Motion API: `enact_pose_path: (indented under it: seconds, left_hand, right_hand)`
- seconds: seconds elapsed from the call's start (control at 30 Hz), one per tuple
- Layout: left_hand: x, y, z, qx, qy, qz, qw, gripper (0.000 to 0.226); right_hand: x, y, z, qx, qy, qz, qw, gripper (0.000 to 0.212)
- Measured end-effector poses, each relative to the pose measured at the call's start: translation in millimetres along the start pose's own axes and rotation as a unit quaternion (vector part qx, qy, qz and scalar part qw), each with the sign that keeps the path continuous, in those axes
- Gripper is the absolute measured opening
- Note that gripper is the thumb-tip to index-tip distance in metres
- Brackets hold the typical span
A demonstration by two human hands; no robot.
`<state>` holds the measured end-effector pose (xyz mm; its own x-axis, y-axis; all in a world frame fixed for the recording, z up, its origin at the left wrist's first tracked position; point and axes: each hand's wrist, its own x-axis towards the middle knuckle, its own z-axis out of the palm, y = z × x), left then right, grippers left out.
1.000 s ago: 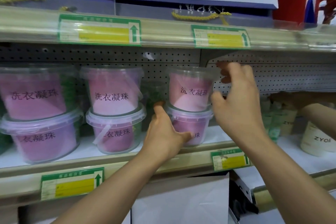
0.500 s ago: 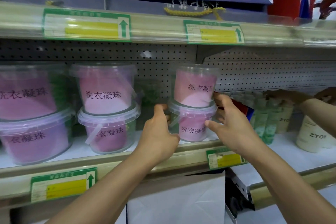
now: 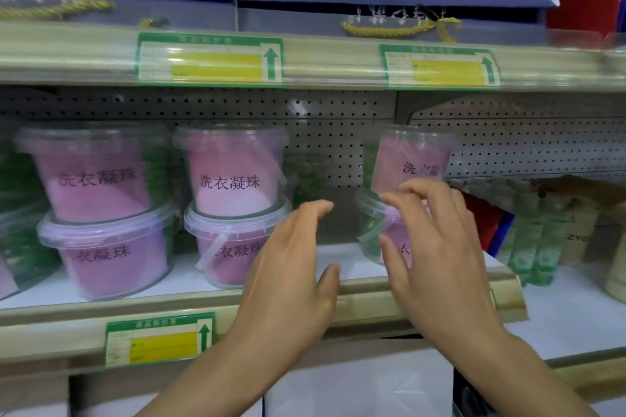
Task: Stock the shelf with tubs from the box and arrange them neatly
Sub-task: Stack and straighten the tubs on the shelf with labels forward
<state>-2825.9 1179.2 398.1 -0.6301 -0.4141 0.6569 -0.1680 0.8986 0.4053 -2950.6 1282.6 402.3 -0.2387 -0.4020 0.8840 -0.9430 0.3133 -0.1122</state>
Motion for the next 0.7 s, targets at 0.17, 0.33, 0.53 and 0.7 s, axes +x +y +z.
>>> enact_pose_path:
  seconds: [0.17, 0.33, 0.53, 0.7]
  left_hand:
    - [-5.4, -2.3, -6.8, 0.036, -0.034, 0.023, 0.999, 0.066]
    - [12.4, 9.2, 4.6, -0.007, -0.058, -0.019, 0.998, 0.064]
    - [61.3, 18.1, 29.4, 0.047, -0.120, -0.123, 0.984, 0.040]
    - [126.2, -3.8, 65.3, 0.135, -0.102, -0.188, 0.967, 0.054]
  right_hand:
    - [10.6, 11.0, 20.4, -0.142, -0.021, 0.018, 0.990, 0.044]
    - [14.2, 31.0, 19.5, -0.122, 0.000, 0.003, 0.993, 0.031]
    - [14.5, 68.0, 8.1, -0.136, -0.017, -0.004, 0.991, 0.032]
    - [14.0, 78.3, 5.3, -0.109, -0.035, -0.011, 0.993, 0.035]
